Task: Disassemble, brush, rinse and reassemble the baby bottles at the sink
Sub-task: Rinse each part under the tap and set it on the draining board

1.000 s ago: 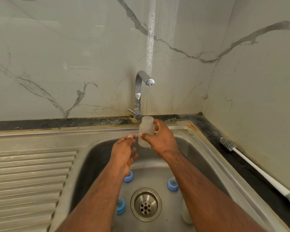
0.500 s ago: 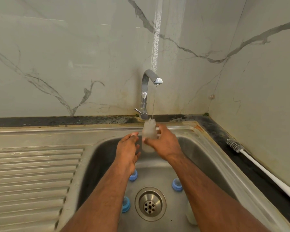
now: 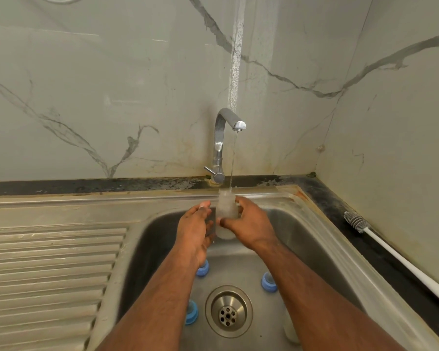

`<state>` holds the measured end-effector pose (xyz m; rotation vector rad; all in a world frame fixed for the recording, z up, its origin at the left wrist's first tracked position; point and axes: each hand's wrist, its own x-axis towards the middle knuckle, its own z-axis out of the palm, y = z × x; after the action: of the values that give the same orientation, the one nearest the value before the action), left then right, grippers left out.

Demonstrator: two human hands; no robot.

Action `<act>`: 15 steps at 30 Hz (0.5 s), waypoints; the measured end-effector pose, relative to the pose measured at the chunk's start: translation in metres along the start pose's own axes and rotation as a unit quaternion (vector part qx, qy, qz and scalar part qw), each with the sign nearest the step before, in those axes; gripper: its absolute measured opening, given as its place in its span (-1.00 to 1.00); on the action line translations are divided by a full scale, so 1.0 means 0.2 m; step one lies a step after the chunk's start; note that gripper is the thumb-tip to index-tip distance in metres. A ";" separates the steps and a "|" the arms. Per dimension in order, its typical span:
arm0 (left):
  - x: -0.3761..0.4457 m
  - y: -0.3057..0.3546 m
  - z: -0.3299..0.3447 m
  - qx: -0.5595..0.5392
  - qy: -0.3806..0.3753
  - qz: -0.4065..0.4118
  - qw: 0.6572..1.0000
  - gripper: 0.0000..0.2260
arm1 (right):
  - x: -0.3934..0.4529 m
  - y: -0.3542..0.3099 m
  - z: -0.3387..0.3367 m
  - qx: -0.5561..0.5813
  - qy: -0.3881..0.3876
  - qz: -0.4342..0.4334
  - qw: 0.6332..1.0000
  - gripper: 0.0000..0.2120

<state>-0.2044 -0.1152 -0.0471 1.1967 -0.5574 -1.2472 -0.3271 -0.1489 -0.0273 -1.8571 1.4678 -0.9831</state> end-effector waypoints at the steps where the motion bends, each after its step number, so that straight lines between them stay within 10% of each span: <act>1: 0.00 0.00 0.00 0.000 -0.004 -0.001 1.000 -0.76 | 0.00 0.00 0.00 0.014 0.019 -0.005 1.000 -0.41; 15: 0.01 -0.01 0.00 -0.018 -0.013 0.007 1.000 -0.78 | 0.00 -0.01 -0.02 0.042 0.022 -0.020 0.999 -0.38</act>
<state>-0.2039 -0.1166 -0.0488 1.1470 -0.5593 -1.2566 -0.3288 -0.1487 -0.0226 -1.8221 1.3978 -1.0951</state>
